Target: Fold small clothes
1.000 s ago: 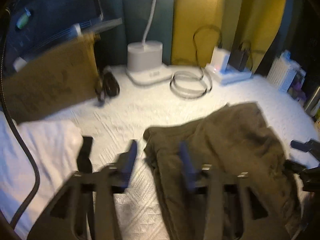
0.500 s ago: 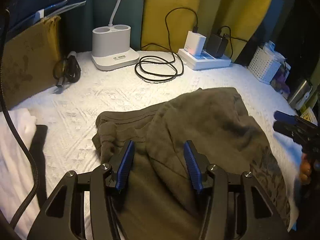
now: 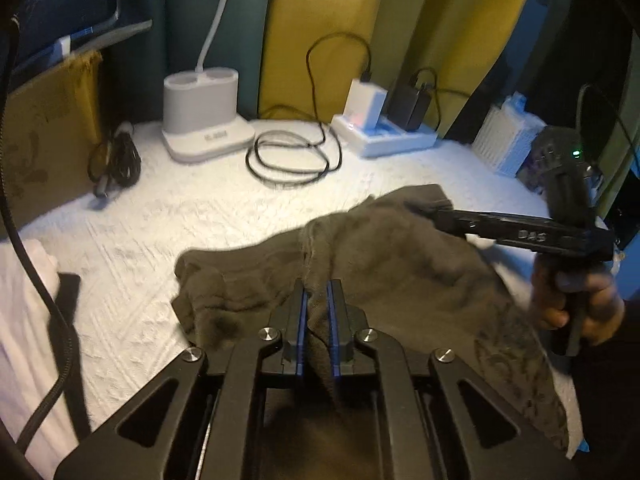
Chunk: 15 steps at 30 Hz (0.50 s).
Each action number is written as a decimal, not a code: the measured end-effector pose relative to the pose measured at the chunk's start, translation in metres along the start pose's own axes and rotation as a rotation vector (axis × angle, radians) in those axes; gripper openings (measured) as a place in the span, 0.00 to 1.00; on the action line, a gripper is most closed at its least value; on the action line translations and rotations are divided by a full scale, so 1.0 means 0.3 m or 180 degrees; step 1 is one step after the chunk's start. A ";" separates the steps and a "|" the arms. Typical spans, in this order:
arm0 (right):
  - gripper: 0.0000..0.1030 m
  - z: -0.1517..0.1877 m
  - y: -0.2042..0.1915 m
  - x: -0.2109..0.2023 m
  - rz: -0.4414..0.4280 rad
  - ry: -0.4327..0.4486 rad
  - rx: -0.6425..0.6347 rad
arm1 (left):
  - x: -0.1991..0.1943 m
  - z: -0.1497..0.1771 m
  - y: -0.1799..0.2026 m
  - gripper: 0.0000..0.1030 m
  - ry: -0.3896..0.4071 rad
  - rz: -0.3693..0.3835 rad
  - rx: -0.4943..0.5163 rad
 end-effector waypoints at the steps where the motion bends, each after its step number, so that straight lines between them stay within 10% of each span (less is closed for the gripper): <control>1: 0.11 -0.014 -0.015 -0.008 -0.0007 0.0044 -0.0051 | -0.018 -0.009 0.001 0.07 0.0032 0.0016 -0.0009; 15: 0.22 -0.054 -0.078 0.071 0.0480 0.0033 -0.0462 | -0.031 -0.007 -0.126 0.08 -0.0129 -0.0317 -0.0148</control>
Point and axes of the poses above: each gripper's, at about its wrist camera, not at the fingertips, and x roughly the way its jaws point, y to its right, z to its underside, the point moved 1 cm from there along x, roughly the way its jaws point, and after that the axes turned 8 degrees about z, right-handed, at the moved point
